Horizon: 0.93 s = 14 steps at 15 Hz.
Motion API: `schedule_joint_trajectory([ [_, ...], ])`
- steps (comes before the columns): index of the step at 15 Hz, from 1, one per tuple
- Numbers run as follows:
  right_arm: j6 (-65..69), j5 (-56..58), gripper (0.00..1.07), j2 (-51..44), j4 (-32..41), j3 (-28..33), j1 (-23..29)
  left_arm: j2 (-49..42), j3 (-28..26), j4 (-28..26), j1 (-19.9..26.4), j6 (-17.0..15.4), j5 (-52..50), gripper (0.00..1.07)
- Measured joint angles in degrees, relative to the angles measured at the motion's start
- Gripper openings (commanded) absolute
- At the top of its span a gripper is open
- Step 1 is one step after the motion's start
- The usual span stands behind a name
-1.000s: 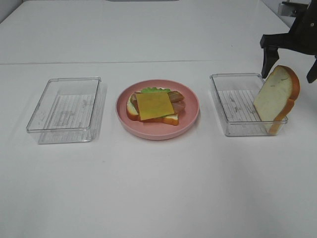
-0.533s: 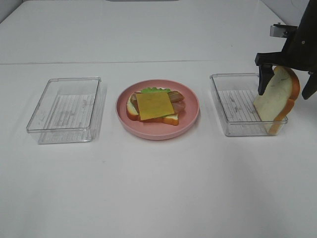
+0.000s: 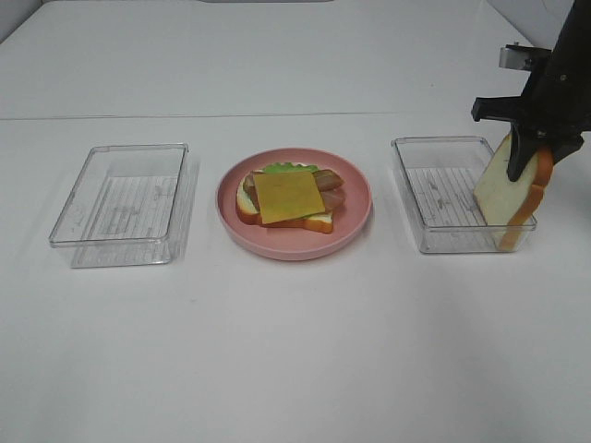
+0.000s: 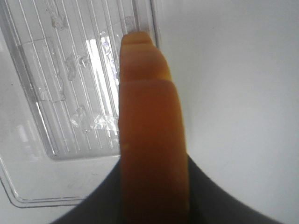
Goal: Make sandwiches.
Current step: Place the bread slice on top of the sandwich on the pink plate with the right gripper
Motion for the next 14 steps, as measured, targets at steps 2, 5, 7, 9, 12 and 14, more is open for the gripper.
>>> schedule_joint_trajectory([
  [2, 0.0, 0.1, 0.1, 0.0, 0.0, 0.0, 0.0, 0.0, 0.0, 0.0, 0.0, 0.0, 0.0, 0.98],
  [5, 0.1, 0.5, 0.0, 0.0, 0.0, 0.0, 0.0, 0.0, 0.0, 0.0, 0.0, 0.0, 0.0, 0.98],
  [7, 0.3, 0.5, 0.0, -0.2, 0.0, 0.0, 0.0, 0.0, 0.0, 0.0, 0.0, 0.0, 0.0, 0.98],
  [9, 0.9, 1.6, 0.0, -3.7, 0.1, 0.0, 0.0, 0.0, 0.0, 0.0, 0.0, 0.0, 0.0, 0.98],
  [12, 0.9, 1.8, 0.0, -10.3, 3.2, 0.0, 0.0, 0.0, 0.0, 0.0, 0.0, 0.0, 0.0, 0.98],
  [14, -3.0, 1.4, 0.0, -17.3, 14.4, 1.4, 0.0, 0.0, 0.0, 0.0, 0.0, 0.0, 0.0, 0.98],
])
